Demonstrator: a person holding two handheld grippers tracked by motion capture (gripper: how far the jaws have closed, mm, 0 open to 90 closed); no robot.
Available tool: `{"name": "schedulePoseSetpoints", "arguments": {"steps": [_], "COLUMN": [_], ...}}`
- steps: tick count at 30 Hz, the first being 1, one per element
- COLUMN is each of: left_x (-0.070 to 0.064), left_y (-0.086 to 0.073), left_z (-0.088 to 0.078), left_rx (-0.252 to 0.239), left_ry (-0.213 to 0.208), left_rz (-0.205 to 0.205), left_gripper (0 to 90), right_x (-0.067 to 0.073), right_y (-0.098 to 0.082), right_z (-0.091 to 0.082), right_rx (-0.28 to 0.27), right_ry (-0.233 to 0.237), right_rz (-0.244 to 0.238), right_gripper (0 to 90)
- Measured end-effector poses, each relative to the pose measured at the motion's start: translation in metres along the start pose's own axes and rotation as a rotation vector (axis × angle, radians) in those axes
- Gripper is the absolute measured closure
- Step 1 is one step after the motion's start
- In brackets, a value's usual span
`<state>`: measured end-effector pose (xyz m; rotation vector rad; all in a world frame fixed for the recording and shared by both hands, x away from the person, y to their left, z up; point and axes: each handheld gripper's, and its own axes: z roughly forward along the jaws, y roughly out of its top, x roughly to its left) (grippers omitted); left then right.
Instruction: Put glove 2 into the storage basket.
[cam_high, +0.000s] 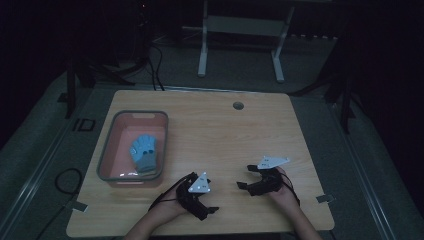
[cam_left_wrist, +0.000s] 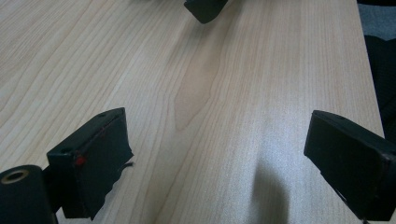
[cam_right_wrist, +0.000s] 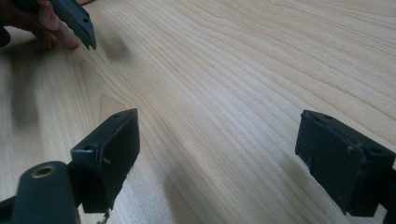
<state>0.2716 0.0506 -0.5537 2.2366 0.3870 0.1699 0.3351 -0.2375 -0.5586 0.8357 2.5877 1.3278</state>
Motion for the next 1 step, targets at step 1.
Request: {"name": "schedulePoseSetpoints", "arguments": {"steps": [1], "left_x": [0.0000], "left_y": [0.0000], "left_z": [0.0000], "left_rx": [0.000], "left_ry": [0.000], "left_rz": [0.000], "left_gripper": [7.2], "right_x": [0.0000], "right_y": [0.0000], "right_z": [0.0000], "right_rx": [0.000], "right_ry": [0.000], "right_rz": [0.000], "right_gripper": [13.9]}}
